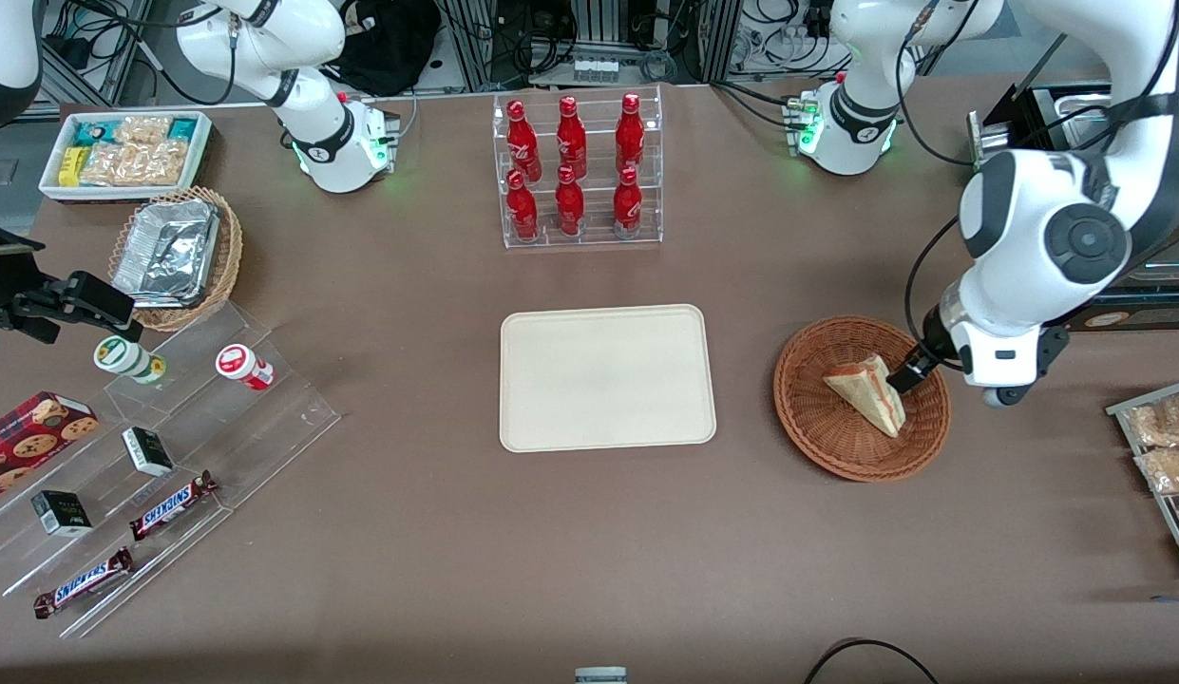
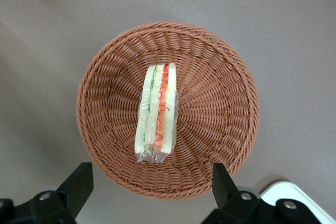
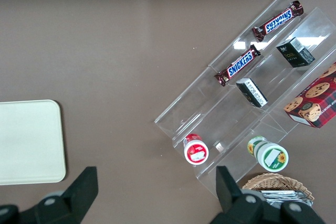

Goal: Place sandwich from basket to tray
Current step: 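Lower the left gripper and close it on the wrapped sandwich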

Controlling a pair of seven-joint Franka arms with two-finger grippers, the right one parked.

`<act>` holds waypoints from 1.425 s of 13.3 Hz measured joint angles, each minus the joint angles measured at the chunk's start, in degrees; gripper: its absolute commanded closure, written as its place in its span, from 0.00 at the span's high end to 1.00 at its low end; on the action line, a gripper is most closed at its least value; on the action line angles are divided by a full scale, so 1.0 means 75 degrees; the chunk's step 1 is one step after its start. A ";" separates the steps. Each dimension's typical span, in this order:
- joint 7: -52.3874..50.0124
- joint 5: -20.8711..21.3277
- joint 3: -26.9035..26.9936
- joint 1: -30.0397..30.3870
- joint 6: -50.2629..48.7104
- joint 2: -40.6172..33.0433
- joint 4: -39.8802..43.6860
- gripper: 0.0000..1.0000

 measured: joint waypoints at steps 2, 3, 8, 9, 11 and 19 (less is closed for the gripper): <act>-0.0443 0.0000 -0.0001 -0.0071 0.0431 0.0122 -0.0383 1.00; -0.0614 -0.0002 0.0000 -0.0082 0.0521 0.0157 -0.0518 1.00; -0.1123 -0.0002 0.0039 -0.0080 0.1379 0.0247 -0.1176 1.00; -0.1132 -0.0002 0.0041 -0.0080 0.1408 0.0252 -0.1243 1.00; -0.1133 0.0135 0.0041 -0.0080 0.1475 0.0289 -0.1306 1.00; -0.1168 0.0265 0.0059 -0.0077 0.2707 0.1103 -0.1418 0.46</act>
